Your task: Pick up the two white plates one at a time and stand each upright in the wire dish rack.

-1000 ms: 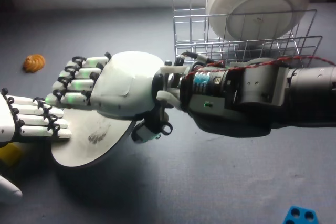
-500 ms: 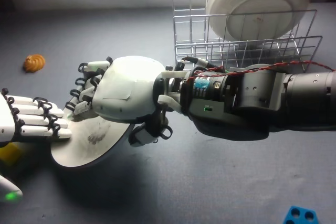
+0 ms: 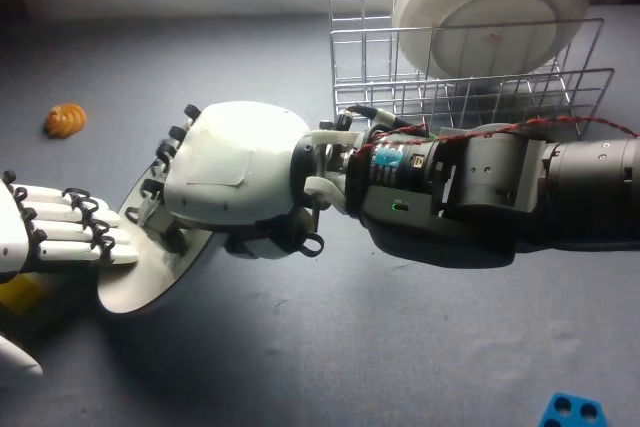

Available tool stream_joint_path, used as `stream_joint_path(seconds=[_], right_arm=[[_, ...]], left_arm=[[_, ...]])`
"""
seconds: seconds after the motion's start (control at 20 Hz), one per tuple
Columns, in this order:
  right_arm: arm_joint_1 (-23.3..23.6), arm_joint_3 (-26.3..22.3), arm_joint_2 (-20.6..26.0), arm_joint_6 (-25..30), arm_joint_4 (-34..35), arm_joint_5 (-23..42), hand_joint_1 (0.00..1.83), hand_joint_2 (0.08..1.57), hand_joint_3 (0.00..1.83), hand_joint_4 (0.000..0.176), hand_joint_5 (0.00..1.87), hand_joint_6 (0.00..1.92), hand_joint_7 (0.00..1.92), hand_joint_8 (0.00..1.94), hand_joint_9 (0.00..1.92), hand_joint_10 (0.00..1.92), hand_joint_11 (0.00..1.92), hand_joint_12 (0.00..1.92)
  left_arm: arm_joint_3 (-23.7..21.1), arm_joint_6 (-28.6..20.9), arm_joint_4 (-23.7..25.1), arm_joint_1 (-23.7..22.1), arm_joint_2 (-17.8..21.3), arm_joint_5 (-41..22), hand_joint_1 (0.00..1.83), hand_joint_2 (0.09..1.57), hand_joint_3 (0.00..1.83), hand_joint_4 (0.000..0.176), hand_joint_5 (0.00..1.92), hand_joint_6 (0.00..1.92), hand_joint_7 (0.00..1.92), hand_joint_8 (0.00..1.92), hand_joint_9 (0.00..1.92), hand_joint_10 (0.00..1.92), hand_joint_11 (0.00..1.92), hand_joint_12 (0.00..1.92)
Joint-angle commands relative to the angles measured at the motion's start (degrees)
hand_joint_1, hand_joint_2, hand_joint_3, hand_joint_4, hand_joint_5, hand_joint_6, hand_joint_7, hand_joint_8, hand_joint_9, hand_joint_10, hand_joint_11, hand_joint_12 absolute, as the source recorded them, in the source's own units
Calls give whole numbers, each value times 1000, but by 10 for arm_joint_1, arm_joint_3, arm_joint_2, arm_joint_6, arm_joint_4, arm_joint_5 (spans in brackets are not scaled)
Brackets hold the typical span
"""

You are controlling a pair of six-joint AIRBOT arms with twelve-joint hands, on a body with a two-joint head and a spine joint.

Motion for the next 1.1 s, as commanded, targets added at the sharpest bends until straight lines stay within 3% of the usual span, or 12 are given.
stream_joint_path(seconds=[0.0, 0.05, 0.15, 0.3, 0.65, 0.7, 1.05], right_arm=[[4, -3, 5, 5, 4, 32, 1374, 1073, 0, 0, 1044, 846, 1121, 755, 942, 1113, 577, 1426], [6, -5, 8, 6, 4, 32, 1375, 1069, 1, 0, 1051, 828, 1127, 754, 948, 1107, 589, 1428], [13, -22, 22, 8, 4, 28, 1394, 1041, 0, 0, 1078, 790, 1211, 560, 1036, 992, 780, 1275], [29, -58, 49, 13, 4, 27, 1394, 1037, 1, 0, 1087, 817, 1236, 471, 1046, 956, 845, 1154], [89, -134, 117, 49, 11, -10, 1389, 1055, 0, 0, 1057, 880, 1169, 595, 1002, 1011, 820, 1179], [92, -137, 120, 55, 11, -11, 1390, 1050, 0, 0, 1058, 873, 1194, 544, 1017, 1000, 834, 1169], [146, -156, 163, 166, 10, -53, 1387, 1060, 1, 0, 1049, 898, 1164, 594, 983, 1039, 785, 1209]], left_arm=[[-2, -1, -1, 0, -4, -11, 0, 1079, 3, 0, 0, 0, 0, 0, 0, 0, 0, 0], [-2, -2, -1, -3, -3, -12, 0, 1079, 4, 0, 0, 0, 0, 0, 0, 0, 0, 0], [-3, -5, -2, -17, 2, -16, 0, 1078, 3, 0, 0, 0, 0, 0, 0, 0, 0, 0], [-6, -16, -2, -42, 12, -26, 0, 1077, 2, 0, 0, 0, 0, 0, 0, 0, 0, 0], [-11, -47, -7, -93, 38, -56, 0, 1078, 1, 0, 0, 0, 0, 0, 0, 0, 0, 0], [-11, -48, -8, -94, 39, -57, 0, 1083, 4, 0, 0, 0, 0, 0, 0, 0, 0, 0], [-15, -53, -16, -103, 53, -62, 0, 1083, 2, 0, 0, 0, 0, 0, 0, 0, 0, 0]])
